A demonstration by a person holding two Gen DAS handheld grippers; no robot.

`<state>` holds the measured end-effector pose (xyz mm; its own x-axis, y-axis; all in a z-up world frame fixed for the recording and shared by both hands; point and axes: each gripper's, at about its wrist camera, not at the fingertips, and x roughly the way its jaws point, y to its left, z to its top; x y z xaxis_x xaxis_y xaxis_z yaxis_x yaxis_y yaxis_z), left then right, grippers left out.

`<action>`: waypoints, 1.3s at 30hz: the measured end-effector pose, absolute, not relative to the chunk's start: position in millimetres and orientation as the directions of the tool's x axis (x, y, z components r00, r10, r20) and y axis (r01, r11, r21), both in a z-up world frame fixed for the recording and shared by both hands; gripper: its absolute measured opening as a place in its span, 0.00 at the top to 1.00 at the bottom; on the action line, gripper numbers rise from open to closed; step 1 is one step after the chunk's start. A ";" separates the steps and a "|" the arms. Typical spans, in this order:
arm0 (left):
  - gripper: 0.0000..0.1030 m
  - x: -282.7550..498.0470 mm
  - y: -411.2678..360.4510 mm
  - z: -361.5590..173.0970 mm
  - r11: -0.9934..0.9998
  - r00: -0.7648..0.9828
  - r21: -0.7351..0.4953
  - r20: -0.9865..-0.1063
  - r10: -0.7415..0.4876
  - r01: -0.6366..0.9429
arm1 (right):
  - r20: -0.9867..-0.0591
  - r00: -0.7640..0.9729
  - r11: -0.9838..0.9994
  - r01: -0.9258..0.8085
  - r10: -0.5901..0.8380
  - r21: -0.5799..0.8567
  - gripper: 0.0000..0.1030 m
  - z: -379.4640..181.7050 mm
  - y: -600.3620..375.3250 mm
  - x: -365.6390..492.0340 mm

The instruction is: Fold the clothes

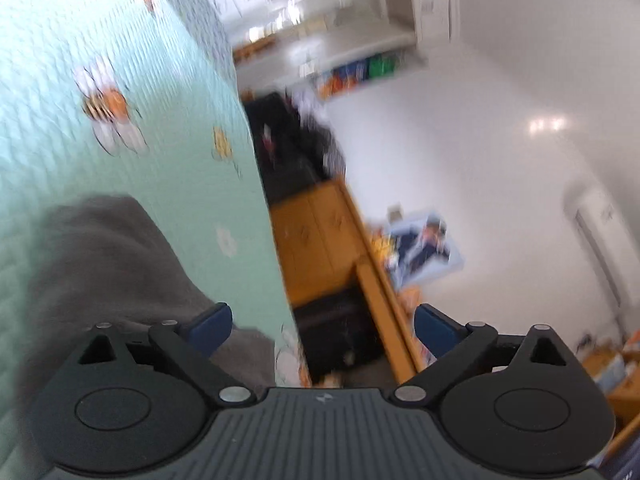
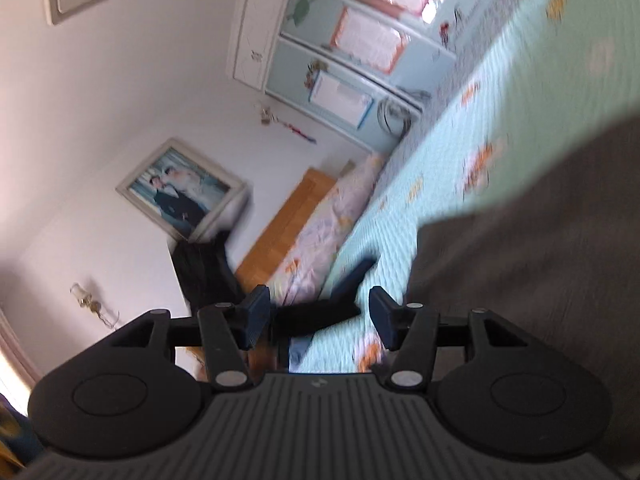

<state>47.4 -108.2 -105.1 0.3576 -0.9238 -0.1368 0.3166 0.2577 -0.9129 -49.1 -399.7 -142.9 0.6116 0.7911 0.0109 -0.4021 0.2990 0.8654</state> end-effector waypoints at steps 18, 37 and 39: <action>0.21 80.9 -127.7 -145.8 0.375 0.315 -0.892 -0.291 -0.903 0.251 | -0.179 0.651 0.545 -0.419 0.738 0.726 0.73 -150.1 -364.8 -71.8; 0.21 50.1 -116.1 -159.3 0.371 0.238 -0.906 -0.323 -0.916 0.201 | -0.201 0.605 0.567 -0.505 0.770 0.651 0.65 -156.9 -321.0 -53.1; 0.20 49.5 -109.8 -153.9 0.362 0.255 -0.911 -0.309 -0.916 0.198 | -0.183 0.600 0.553 -0.519 0.779 0.652 0.59 -150.1 -326.4 -59.7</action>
<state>49.5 -109.8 -153.9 0.2551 -0.9163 -0.3086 0.1983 0.3620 -0.9109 -59.7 -326.4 -150.1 0.5997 0.7790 -0.1832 -0.5192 0.5529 0.6517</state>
